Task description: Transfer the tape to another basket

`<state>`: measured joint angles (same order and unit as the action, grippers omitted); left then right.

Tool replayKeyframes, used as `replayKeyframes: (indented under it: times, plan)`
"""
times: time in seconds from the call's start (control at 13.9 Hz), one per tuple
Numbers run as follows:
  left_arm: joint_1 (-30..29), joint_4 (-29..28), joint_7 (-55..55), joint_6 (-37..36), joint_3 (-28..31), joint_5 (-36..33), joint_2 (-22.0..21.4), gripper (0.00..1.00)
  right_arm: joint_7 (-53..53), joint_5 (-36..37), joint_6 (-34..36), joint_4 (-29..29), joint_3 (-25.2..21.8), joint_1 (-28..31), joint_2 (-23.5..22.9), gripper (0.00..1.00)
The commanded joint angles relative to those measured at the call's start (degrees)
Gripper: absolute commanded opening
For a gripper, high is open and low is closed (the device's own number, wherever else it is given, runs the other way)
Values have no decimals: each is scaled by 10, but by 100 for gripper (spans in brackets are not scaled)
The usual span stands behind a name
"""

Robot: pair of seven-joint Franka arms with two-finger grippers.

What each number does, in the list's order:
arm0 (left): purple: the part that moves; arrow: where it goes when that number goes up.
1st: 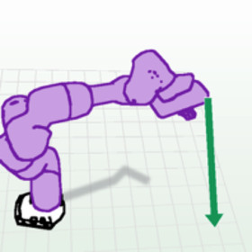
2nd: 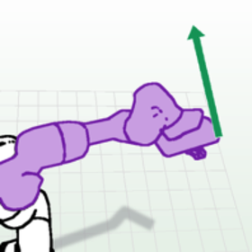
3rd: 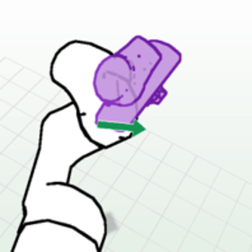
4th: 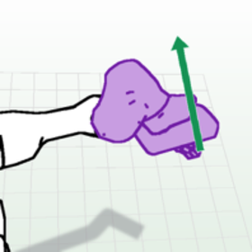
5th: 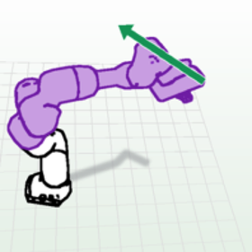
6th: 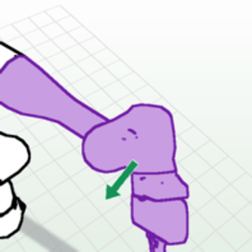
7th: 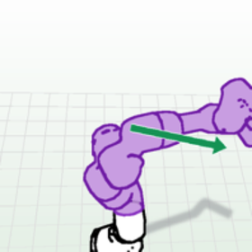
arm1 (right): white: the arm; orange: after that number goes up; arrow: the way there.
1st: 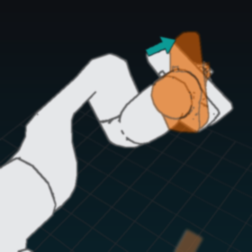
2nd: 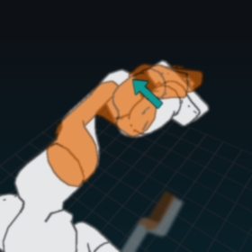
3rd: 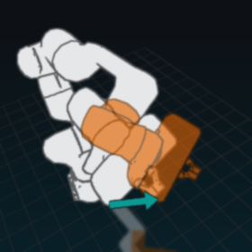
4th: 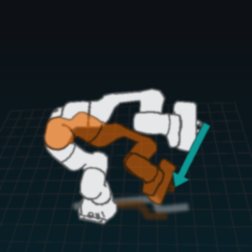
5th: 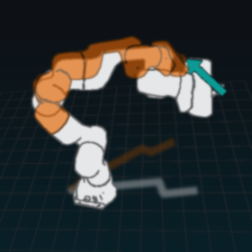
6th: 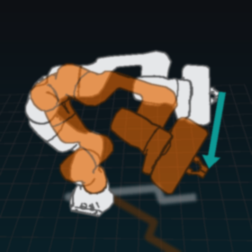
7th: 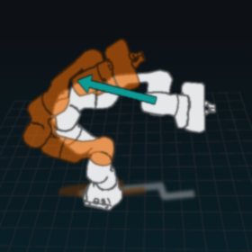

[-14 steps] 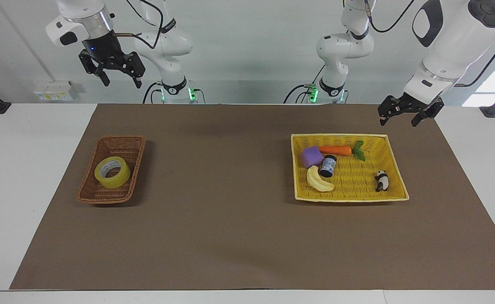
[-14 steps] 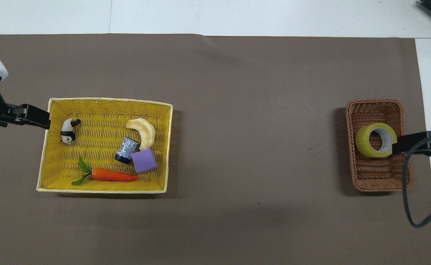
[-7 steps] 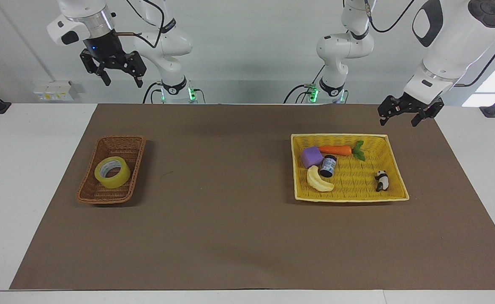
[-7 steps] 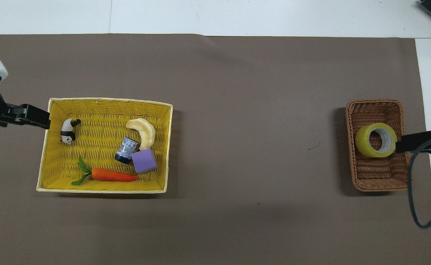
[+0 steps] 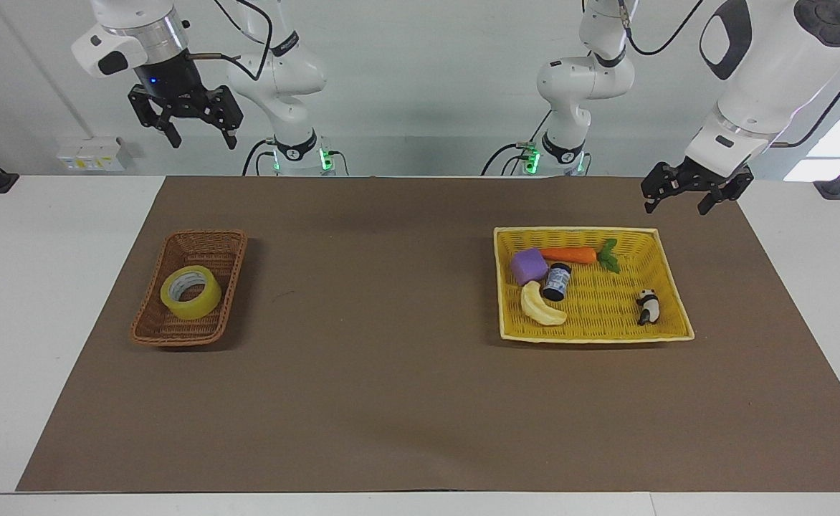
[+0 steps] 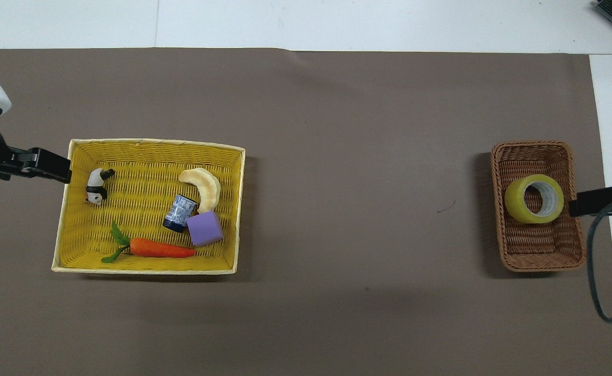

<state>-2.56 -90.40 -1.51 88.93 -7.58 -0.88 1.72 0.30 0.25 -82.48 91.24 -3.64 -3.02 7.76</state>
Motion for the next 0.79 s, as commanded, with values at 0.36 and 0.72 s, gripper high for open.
replayKeyframes:
  times: [0.36,0.72]
  plan:
    - [-5,15,-5,-15,-4,-6,7,100,-41,6,-17,-2,4,18,-1,100]
    - [-5,15,-5,-15,-4,-6,7,100,-42,10,-18,1,4,17,1,100]
